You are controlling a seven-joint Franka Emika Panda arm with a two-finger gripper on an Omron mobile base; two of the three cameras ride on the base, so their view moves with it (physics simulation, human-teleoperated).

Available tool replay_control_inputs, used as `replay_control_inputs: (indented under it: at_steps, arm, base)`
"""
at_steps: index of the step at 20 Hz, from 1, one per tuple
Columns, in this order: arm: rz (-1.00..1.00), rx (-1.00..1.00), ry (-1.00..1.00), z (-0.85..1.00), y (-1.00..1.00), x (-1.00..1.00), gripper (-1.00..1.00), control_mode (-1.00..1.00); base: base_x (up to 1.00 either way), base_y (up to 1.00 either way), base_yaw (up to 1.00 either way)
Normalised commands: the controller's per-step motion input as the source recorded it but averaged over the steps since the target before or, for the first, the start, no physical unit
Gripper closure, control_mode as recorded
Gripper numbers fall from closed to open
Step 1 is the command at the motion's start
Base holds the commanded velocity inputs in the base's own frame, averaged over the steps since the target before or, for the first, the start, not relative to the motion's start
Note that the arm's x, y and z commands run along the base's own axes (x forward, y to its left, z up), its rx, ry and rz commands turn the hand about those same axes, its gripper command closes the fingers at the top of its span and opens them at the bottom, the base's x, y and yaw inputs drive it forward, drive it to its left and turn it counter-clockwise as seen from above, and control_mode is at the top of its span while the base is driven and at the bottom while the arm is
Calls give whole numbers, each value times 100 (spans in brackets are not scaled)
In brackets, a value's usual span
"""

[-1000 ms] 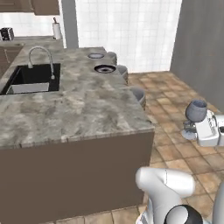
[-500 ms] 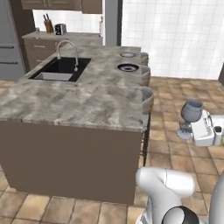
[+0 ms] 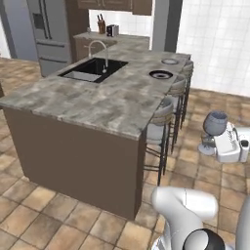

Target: Retrieve the wine glasses from the counter and place one next to each plate.

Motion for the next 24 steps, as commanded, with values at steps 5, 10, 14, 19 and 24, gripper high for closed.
replay_control_inputs:
  at_steps: [5, 10, 14, 19, 24]
  arm:
    - [0, 0, 0, 0, 0, 0, 100, 100]
    - [0, 0, 0, 0, 0, 0, 100, 100]
    - [0, 0, 0, 0, 0, 0, 100, 100]
    - [0, 0, 0, 0, 0, 0, 100, 100]
    - [0, 0, 0, 0, 0, 0, 100, 100]
  base:
    - [0, -100, 47]
    - [0, -100, 57]
    - [0, -100, 62]
    - [0, -100, 58]
    - [0, -100, 57]
